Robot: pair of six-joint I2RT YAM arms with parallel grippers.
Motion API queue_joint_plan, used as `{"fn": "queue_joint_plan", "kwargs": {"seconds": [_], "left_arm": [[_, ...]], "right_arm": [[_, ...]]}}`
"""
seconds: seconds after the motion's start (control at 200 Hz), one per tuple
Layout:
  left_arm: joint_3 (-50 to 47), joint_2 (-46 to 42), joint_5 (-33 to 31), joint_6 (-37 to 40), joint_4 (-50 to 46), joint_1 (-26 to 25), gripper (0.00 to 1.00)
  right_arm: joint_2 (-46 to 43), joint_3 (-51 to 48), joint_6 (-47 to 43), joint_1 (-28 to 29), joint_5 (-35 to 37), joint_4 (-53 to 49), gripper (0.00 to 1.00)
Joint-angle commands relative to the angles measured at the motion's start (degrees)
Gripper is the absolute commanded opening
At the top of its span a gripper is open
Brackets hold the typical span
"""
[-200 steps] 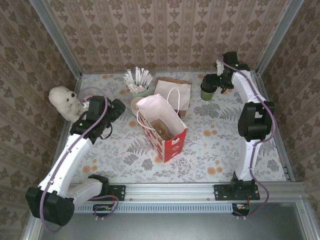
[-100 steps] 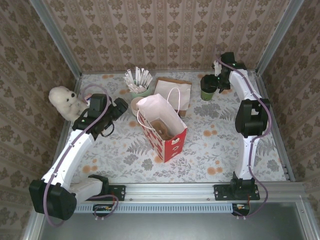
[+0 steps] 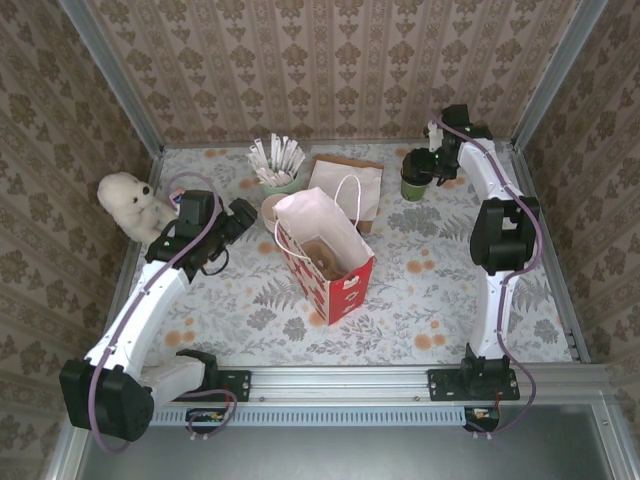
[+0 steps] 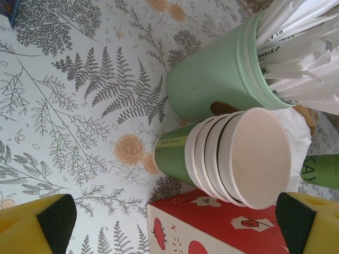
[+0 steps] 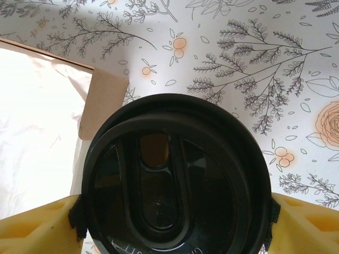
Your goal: Pack the takeout coffee
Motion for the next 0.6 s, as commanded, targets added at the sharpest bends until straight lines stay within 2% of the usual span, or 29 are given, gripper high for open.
{"fn": "queue_joint_plan", "kwargs": {"seconds": [0.0, 0.13, 0.285, 0.595], "left_arm": [[-0.6, -1.7, 1.1, 1.6, 1.4, 0.6, 1.0], [-0.6, -1.9, 1.6, 2.3, 1.4, 0.7, 1.0], [-0.7, -2.0, 1.8, 2.5, 1.2, 0.8, 1.0], [-0.6, -1.5, 1.6, 2.6, 1.2, 0.8, 1.0]], "right_arm": [[-2.5, -3.9, 1.2, 0.0, -1.5, -0.9, 0.81], [-3.1, -5.4, 0.7, 0.1, -0.4, -0.7, 0.82], [-2.0, -4.1, 0.7, 0.1, 0.0, -0.8, 0.91], [-0.1, -2.3, 1.0, 0.1, -0.3, -0.4, 0.94]]}}
